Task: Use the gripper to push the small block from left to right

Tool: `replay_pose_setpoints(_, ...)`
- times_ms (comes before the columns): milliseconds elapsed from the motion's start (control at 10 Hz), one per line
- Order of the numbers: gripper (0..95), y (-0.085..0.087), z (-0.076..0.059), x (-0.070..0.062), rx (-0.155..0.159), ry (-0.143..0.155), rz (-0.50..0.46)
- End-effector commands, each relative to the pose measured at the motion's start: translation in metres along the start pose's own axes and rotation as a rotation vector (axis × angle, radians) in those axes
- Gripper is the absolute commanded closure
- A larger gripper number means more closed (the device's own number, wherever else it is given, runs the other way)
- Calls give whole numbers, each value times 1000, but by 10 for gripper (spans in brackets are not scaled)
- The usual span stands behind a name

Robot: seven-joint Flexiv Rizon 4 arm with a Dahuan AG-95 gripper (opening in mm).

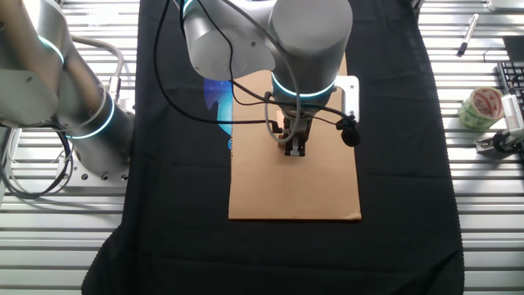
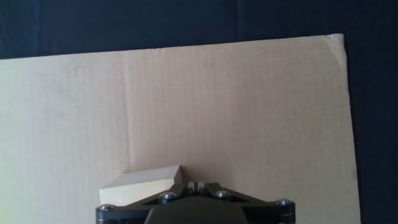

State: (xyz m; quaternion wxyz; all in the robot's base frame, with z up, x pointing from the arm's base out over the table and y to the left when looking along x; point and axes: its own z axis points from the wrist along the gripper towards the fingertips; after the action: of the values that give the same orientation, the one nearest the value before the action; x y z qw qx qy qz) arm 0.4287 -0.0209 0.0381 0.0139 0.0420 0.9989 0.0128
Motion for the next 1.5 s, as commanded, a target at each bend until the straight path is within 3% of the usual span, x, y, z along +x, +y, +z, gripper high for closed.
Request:
replay_pose_setpoints(100,950,0,0,0,-2,0,5)
replay_pose_setpoints(1500,950,3,-1,4,3,2,18)
